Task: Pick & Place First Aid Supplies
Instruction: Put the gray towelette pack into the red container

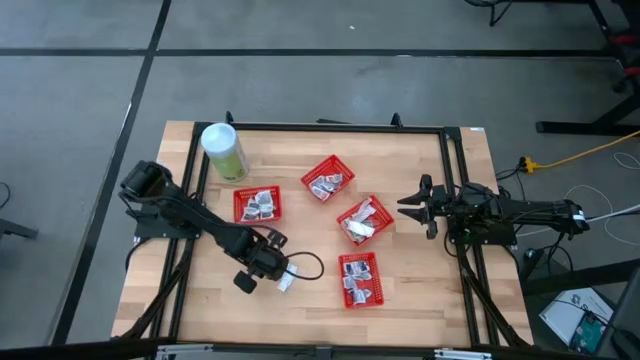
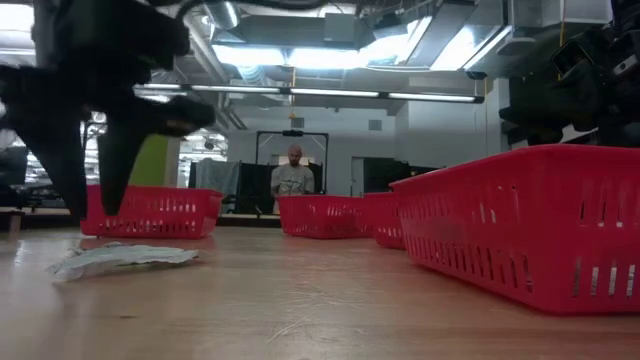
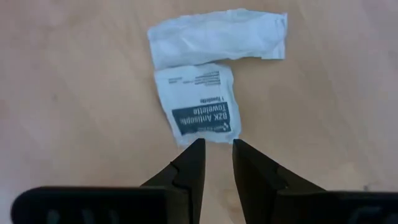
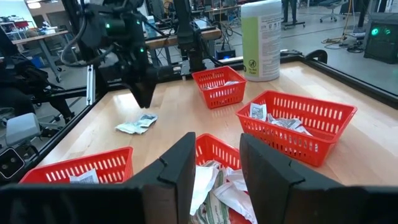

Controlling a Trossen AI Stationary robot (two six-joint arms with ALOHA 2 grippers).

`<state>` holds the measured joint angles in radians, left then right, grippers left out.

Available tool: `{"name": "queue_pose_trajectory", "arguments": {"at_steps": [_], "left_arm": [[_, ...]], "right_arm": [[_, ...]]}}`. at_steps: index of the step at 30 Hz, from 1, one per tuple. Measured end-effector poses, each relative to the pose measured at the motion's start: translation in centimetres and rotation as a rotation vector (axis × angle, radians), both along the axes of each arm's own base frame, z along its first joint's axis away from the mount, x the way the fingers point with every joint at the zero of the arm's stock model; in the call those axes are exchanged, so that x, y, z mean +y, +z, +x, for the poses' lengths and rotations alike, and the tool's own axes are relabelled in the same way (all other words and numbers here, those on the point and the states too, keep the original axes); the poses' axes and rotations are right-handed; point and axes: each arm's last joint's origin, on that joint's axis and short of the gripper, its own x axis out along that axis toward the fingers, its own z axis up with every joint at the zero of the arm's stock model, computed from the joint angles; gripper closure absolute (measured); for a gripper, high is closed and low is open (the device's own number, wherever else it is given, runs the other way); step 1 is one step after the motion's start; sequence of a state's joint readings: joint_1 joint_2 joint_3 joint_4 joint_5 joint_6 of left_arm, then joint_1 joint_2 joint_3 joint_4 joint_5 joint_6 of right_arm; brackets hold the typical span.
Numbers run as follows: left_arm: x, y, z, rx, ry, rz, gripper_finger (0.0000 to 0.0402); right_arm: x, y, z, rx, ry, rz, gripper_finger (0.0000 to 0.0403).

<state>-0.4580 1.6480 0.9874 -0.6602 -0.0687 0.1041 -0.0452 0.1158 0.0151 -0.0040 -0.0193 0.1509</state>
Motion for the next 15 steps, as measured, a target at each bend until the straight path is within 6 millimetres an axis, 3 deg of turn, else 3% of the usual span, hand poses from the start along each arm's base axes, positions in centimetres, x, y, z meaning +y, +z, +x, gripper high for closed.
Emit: {"name": "queue_pose_trajectory", "arguments": {"at_steps": [6,15], "left_arm": [[0.5,-1.5,1.2,0.022,-0.05,-0.032,0.0327],[1.8,-1.8,2.3,-0.008,-0.088,-0.047,0.0327]], "right_arm": [[0.0,0.0,0.0,0.0,0.0,0.0,0.0276],[0.0,0.0,0.0,0.0,0.0,-0.001,0.0276]]}}
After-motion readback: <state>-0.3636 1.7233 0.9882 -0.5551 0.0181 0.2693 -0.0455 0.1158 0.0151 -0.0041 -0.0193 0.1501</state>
